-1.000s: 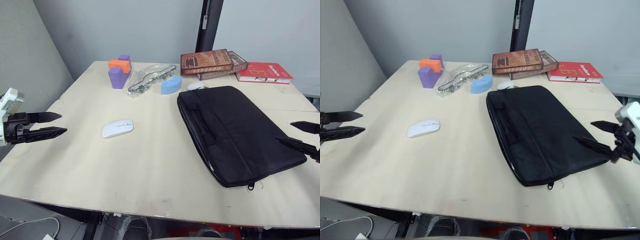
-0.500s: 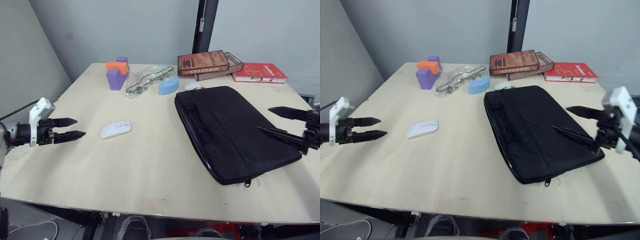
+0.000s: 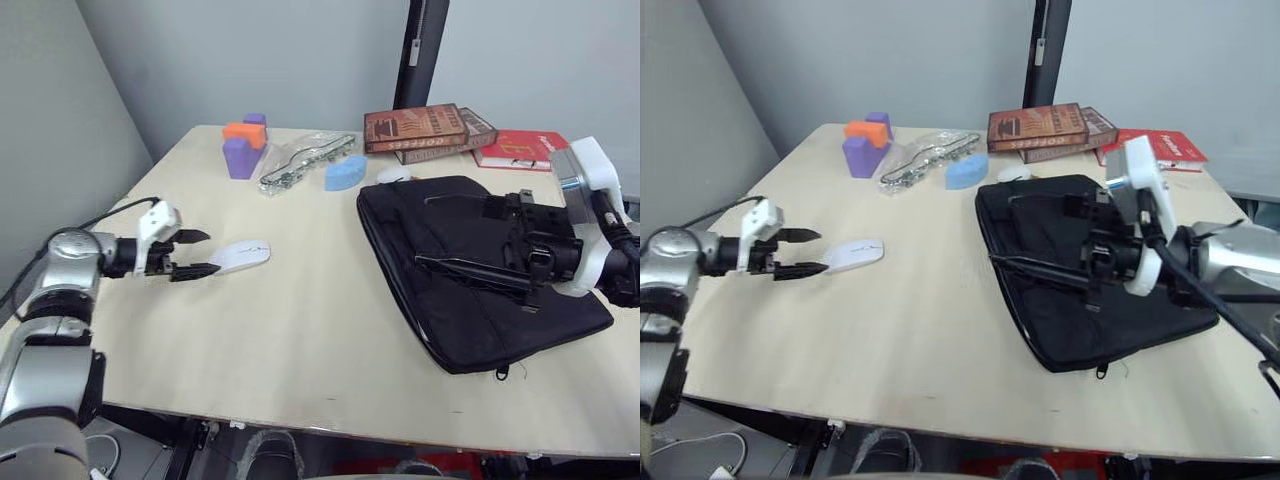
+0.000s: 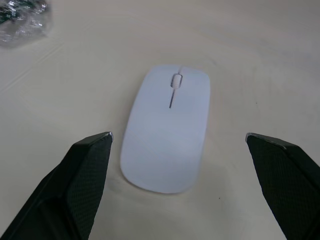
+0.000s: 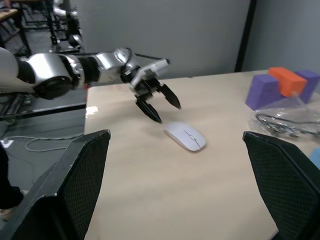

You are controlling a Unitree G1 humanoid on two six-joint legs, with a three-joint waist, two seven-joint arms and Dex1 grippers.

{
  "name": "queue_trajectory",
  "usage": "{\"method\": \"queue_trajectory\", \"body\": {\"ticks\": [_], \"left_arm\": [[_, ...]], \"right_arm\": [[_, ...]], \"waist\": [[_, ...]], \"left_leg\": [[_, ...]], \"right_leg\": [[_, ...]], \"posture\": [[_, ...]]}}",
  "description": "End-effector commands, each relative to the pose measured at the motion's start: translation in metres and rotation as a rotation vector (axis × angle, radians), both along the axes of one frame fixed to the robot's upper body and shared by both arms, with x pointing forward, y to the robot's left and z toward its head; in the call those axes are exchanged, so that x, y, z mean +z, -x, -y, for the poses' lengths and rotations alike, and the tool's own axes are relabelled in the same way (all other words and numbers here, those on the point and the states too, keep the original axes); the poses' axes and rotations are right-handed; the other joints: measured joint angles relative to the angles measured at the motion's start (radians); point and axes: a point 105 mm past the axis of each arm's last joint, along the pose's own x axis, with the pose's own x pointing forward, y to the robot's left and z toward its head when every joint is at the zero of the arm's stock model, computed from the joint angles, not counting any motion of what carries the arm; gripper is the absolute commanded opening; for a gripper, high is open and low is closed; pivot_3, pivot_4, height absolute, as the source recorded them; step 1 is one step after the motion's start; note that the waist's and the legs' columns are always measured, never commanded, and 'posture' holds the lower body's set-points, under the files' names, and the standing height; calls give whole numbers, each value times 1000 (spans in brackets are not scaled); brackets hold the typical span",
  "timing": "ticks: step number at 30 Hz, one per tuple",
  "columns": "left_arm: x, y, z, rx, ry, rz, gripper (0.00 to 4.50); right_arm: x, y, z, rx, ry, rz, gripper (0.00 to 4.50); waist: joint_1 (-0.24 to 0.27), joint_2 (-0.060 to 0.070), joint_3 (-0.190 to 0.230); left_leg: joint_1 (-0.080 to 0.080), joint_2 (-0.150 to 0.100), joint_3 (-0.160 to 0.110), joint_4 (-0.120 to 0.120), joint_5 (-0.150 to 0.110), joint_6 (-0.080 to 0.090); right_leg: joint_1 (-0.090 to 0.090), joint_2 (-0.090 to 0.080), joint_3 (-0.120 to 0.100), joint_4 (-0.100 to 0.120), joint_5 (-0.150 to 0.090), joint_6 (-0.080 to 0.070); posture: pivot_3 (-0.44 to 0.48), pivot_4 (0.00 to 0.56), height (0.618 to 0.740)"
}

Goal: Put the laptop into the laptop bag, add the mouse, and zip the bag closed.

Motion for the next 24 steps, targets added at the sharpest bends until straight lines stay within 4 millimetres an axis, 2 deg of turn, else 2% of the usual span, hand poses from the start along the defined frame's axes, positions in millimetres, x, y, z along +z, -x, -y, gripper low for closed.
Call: {"method": "queue_trajectory", "body": {"ticks": [1,4,9,18,24], "left_arm": [[5,-6,9,-53,-39,21,4500],[-3,-8,19,-94,-75,-2,4500],[-6,-18,30,-66,-67,-12,4500],[-13,-22,36,-33,-20,-57,4500],[-35,-18,29,12,-91,-111,4500]], "right_arm": [[5,2,0,-3,-8,14,4456],[0,2,-2,2,4,-12,4456],[-6,2,-4,1,19,-29,4456],[-6,-1,-2,-43,22,-29,4456],[-6,-4,-1,-56,15,-35,4456]], "waist": [[2,-1,0],[3,-1,-1],[1,-2,-1],[1,-2,-1],[-1,-2,-1]], "left_leg": [[0,0,0,0,0,0],[0,0,0,0,0,0],[0,0,0,0,0,-1],[0,0,0,0,0,-1],[0,0,0,0,0,-1]], "right_leg": [[0,0,0,0,0,0],[0,0,0,0,0,0],[0,0,0,0,3,5],[0,0,0,0,3,5],[1,0,0,0,3,5]], "posture": [[0,150,740],[0,150,740],[0,150,740],[0,150,740],[0,150,740]]}}
